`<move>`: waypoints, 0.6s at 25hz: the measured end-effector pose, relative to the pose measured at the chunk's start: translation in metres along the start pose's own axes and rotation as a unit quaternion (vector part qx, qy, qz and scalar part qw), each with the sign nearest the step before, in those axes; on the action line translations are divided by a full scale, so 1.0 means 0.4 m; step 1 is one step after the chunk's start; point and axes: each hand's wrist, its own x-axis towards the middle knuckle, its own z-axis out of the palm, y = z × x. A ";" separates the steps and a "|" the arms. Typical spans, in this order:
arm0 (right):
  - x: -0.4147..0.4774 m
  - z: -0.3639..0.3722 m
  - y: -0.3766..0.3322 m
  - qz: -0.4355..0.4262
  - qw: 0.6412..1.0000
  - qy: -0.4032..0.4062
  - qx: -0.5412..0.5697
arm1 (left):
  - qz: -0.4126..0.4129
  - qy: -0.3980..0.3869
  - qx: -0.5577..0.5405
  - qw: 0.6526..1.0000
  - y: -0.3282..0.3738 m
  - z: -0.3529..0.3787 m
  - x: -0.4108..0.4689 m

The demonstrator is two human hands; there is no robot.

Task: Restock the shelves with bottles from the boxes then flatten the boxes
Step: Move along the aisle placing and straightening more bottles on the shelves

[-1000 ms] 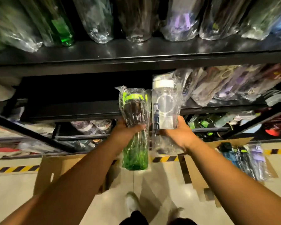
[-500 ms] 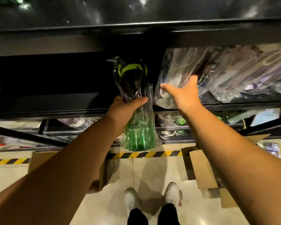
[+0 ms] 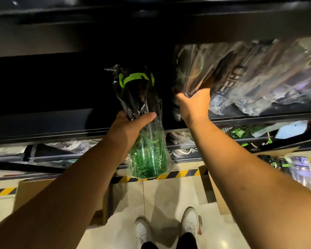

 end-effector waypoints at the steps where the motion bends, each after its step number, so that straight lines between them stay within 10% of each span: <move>1: 0.006 0.001 0.010 0.006 1.000 0.002 -0.010 | 0.003 -0.001 0.003 1.000 -0.002 0.002 0.005; 15: -0.041 -0.018 0.089 -0.052 0.997 0.014 -0.054 | 0.052 -0.019 0.045 0.997 0.013 0.005 0.000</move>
